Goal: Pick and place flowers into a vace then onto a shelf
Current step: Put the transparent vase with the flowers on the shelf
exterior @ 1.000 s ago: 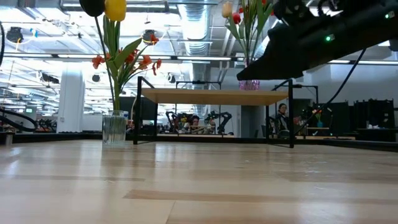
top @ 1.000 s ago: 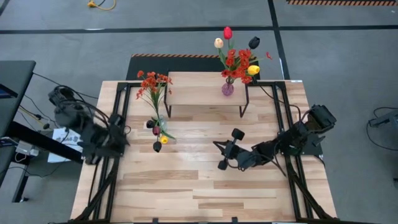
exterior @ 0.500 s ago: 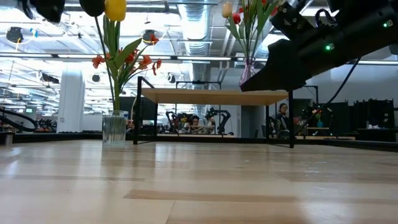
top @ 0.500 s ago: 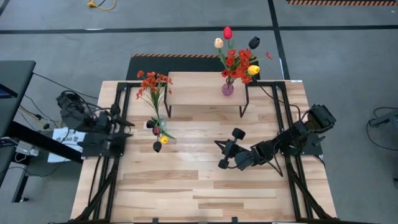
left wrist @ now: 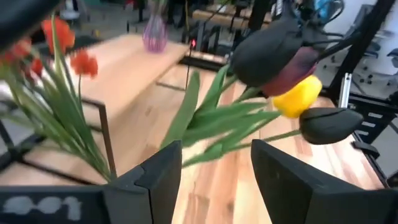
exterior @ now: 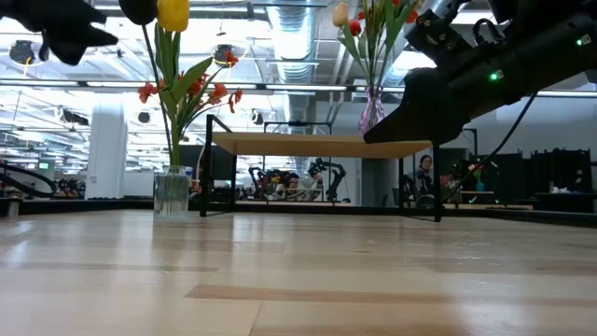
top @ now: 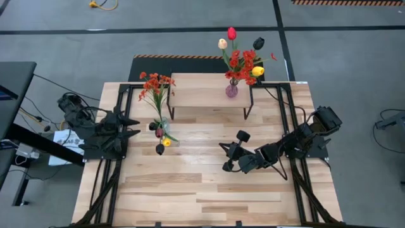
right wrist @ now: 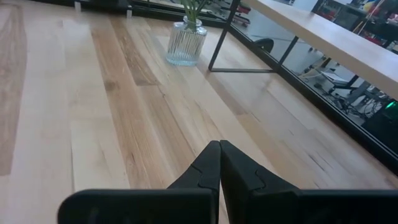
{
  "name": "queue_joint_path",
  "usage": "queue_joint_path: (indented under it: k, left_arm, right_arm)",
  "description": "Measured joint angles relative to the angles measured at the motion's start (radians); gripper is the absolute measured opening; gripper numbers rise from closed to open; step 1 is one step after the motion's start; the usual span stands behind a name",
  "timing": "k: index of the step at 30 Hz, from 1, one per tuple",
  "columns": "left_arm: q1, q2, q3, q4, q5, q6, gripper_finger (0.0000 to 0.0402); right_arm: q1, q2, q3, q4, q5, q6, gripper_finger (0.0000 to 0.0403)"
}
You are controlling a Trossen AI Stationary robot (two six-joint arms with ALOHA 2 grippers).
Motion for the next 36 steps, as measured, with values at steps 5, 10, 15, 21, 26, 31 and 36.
queue_joint_path:
  k: [5,10,15,21,26,31,36]
  left_arm:
    - [0.0,0.06,0.0,-0.069,0.022,-0.168,0.0183]
    - [0.0,0.212,0.0,-0.085,0.02,-0.258,0.0183]
    - [0.0,0.339,0.0,-0.106,-0.016,-0.331,0.0183]
    - [0.0,0.4,-0.003,-0.159,-0.072,-0.462,0.0183]
    - [0.0,0.399,-0.033,-0.149,-0.07,-0.501,0.0197]
    - [0.002,0.4,-0.097,-0.123,-0.06,-0.533,0.0232]
    - [0.022,0.4,-0.171,-0.074,-0.098,-0.544,0.0258]
  right_arm:
    - [0.0,0.0,0.0,-0.001,0.0,0.0,0.0]
    - [0.0,0.0,0.0,-0.012,0.0,0.0,0.0]
    - [0.0,0.0,0.0,-0.019,0.0,0.0,0.0]
    - [0.009,0.0,0.0,-0.025,0.0,-0.002,0.0]
    - [0.021,0.0,0.0,-0.046,0.002,-0.001,0.0]
    - [0.017,0.0,0.0,-0.051,0.004,-0.002,0.0]
    - [0.006,0.0,0.0,-0.051,0.004,-0.01,0.0]
